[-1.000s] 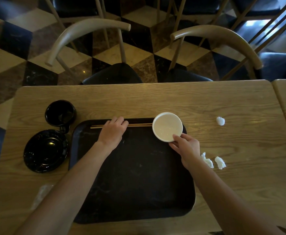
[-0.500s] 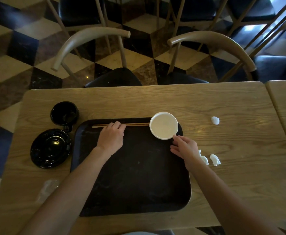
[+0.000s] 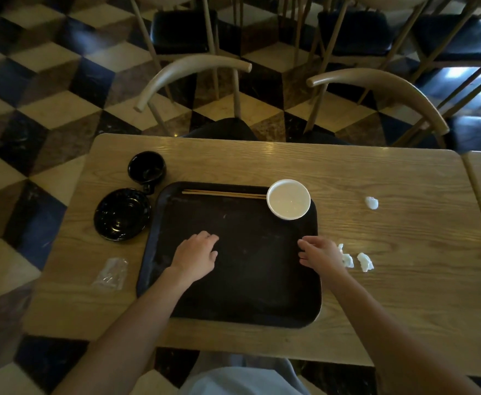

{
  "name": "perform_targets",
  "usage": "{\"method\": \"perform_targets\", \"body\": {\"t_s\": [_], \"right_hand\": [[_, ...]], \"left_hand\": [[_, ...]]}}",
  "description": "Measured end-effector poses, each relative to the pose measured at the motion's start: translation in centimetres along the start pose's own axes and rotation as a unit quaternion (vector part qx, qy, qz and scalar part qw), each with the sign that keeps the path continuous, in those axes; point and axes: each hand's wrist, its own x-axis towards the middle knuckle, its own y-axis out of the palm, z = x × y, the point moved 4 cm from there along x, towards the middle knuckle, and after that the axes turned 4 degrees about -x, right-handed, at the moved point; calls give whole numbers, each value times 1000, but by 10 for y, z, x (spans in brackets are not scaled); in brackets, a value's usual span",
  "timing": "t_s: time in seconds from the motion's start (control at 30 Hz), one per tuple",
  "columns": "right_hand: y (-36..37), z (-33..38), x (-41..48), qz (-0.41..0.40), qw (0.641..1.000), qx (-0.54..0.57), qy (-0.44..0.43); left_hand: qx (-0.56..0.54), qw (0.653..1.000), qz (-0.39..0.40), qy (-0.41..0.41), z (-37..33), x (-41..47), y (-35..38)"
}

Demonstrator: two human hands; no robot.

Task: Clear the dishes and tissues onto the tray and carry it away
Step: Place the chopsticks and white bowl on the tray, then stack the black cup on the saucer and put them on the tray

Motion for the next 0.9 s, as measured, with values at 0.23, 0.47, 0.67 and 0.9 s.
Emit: {"method": "perform_targets", "body": {"t_s": [0.23,0.47,0.67,0.9], "right_hand": [[7,-22,-18,42,996,-78,-32],[59,-9,-26,73,982,-159,-64],[129,34,-24,126,967,-203,-84],[229,102,-26,178,968,-158,-78]], "left_hand": [[-57,997,-4,-52,21,-52,11],[-165,971,-36,-170,76,-91,-3],[-275,918,-95,-271,145,-105,-29],[-333,881,-114,-316,223,-93,-56]]}}
